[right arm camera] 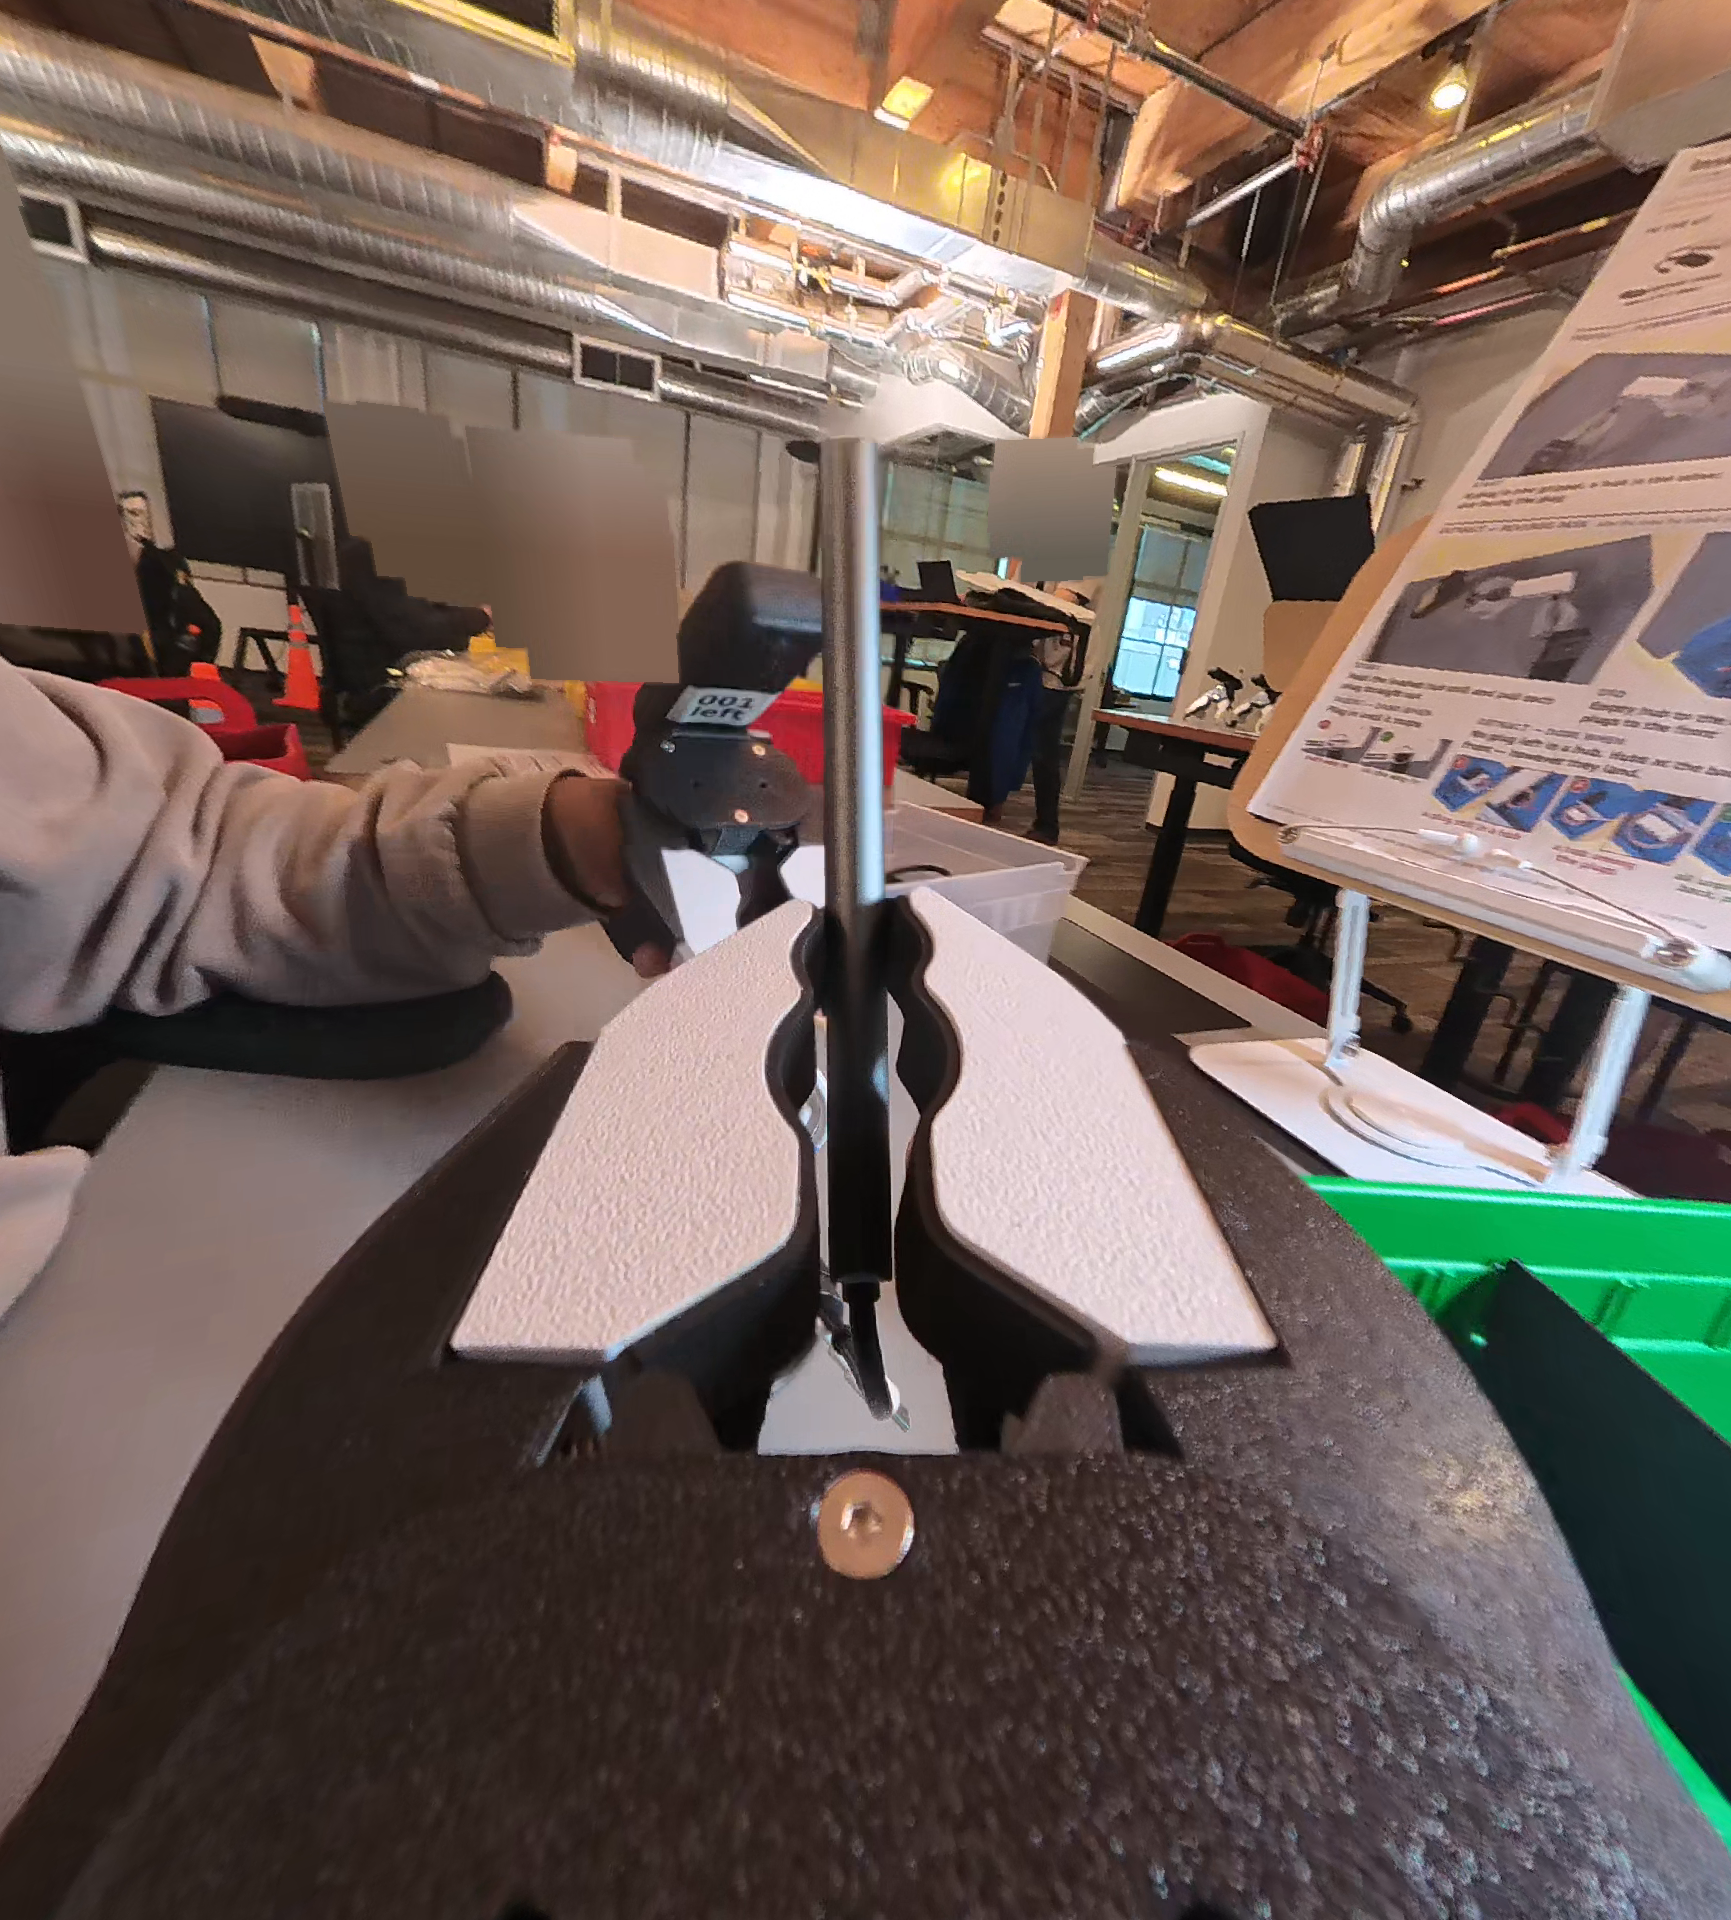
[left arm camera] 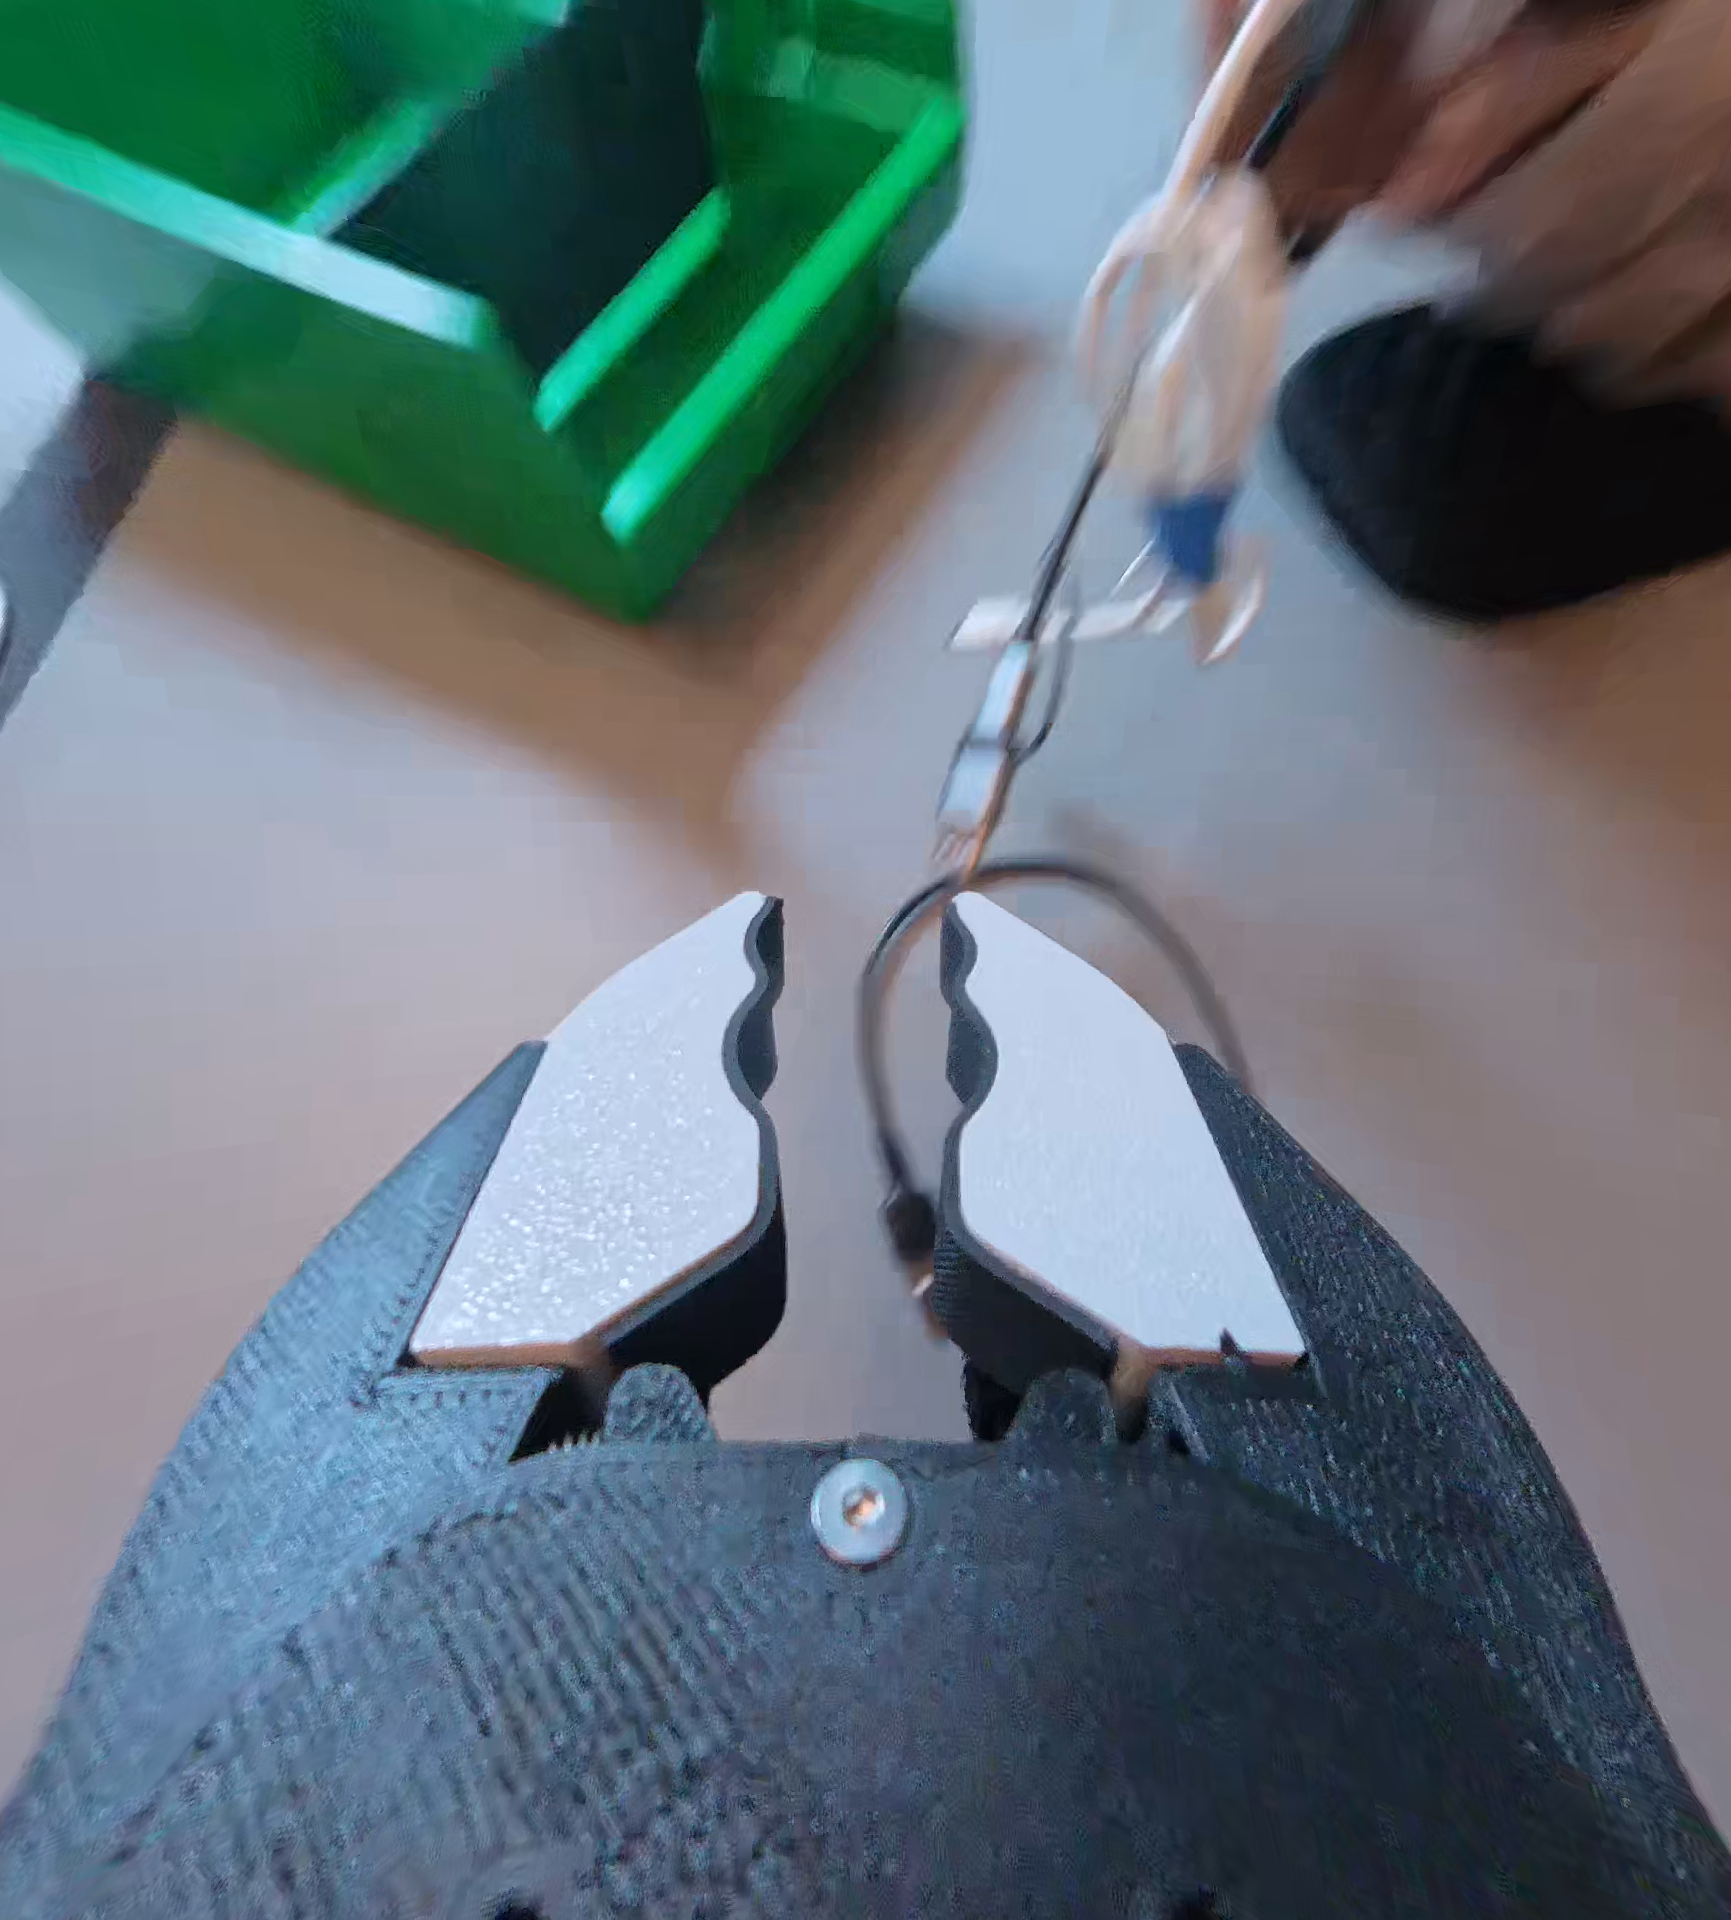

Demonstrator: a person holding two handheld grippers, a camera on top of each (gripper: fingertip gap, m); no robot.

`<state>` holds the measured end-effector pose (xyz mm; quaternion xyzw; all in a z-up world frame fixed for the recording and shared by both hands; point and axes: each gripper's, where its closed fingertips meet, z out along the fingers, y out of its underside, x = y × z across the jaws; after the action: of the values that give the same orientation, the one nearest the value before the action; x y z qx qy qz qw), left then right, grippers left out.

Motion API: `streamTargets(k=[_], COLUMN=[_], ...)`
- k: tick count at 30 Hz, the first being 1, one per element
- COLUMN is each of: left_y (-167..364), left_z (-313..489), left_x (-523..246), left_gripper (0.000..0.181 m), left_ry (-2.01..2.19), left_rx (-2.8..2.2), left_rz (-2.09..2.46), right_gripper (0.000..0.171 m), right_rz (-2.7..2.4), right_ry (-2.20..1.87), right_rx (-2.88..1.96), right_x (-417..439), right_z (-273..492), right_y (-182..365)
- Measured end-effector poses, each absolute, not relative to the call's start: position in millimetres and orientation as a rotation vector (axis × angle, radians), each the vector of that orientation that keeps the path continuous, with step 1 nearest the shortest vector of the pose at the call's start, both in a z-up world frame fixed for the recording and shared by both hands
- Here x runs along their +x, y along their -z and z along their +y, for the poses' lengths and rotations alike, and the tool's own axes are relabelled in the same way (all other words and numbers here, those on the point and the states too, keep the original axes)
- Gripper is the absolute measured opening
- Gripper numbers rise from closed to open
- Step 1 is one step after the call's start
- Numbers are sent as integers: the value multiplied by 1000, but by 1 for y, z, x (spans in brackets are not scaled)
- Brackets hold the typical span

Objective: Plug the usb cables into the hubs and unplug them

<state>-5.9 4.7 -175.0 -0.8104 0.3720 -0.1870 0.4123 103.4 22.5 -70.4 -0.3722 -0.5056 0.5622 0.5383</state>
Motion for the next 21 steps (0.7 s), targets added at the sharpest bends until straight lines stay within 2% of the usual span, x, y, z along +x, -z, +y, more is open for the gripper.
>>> streamTargets(k=[5,7,8,9,15,21], left_y=[86,69,70,73,92,102], left_z=[-30,-32,-29,-30,-41,-41], left_x=[64,72,70,70,94,97], left_gripper=[36,27,8,2,0,0], left_ry=[721,642,556,494,322,239], left_rx=[-1522,-1434,-1443,-1450,-1476,-1439], left_rz=[968,954,960,998,1201,1258], right_gripper=[10,10,10,10,10,12], right_rz=[-1284,-1369,-1409,-1452,-1626,-1620], right_ry=[-1413,-1391,-1363,-1314,-985,-825], right_rx=[-882,-879,-881,-887,-865,-814], right_x=[86,77,74,71,56,53], right_z=[-2,-14,-18,-21,-31,-27], right_y=[85,98,104,111,136,141])
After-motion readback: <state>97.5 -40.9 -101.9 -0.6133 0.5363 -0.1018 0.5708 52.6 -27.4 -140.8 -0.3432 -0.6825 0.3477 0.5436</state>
